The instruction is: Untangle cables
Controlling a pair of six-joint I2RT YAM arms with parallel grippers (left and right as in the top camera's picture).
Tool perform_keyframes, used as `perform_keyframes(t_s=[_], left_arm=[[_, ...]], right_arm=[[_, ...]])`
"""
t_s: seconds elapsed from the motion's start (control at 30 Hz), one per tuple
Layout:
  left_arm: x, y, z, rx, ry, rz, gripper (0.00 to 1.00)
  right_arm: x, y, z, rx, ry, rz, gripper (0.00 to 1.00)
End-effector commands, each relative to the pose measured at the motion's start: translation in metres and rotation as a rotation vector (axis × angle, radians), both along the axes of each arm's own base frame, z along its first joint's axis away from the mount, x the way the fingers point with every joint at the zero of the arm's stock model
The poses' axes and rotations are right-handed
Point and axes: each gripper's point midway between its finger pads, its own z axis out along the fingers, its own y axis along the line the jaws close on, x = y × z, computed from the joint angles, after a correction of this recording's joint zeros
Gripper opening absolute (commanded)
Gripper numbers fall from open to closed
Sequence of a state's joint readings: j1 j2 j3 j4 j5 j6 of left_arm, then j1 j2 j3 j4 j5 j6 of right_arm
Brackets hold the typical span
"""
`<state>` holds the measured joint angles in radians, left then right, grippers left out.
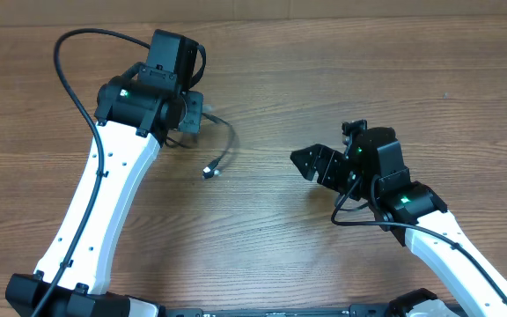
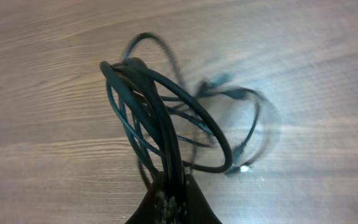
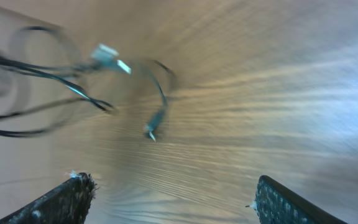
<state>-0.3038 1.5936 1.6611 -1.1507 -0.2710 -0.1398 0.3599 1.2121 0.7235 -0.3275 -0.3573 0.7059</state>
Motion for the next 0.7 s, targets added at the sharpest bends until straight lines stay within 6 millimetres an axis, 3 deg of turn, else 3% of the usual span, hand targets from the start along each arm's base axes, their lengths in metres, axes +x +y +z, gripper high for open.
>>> perform_keyframes(t_s=[0.0, 0.07, 0.2, 0.27, 0.33, 0.47, 0.67], left_arm=[[0.001, -0.003, 0.007, -0.051, -0.032, 0.075, 0.04], [-0.009, -0.028, 0.000, -0.132, 0.035, -0.035, 0.05], [-0.036, -0.075, -0.008, -0.294, 0.160, -0.231, 0.50], [-0.044, -0.085, -0.008, -0.318, 0.187, -0.298, 0.61], [-0.045, -0.083, -0.009, -0.300, 0.191, -0.293, 0.66], [-0.038, -0.066, -0.011, -0.221, 0.166, -0.237, 0.67], [-0.029, -0.018, -0.013, -0.145, 0.133, 0.060, 0.63]], right_arm=[[0.003, -0.022, -0.013, -0.104, 0.021, -0.093, 0.81], [-0.001, -0.036, -0.024, -0.174, 0.058, -0.141, 0.82], [-0.009, -0.056, -0.037, -0.274, 0.102, -0.196, 0.89], [-0.009, -0.057, -0.038, -0.283, 0.100, -0.190, 0.94], [-0.008, -0.057, -0.037, -0.281, 0.095, -0.191, 1.00], [-0.008, -0.054, -0.037, -0.283, 0.084, -0.164, 1.00], [-0.011, -0.041, -0.033, -0.300, 0.017, -0.001, 1.00]])
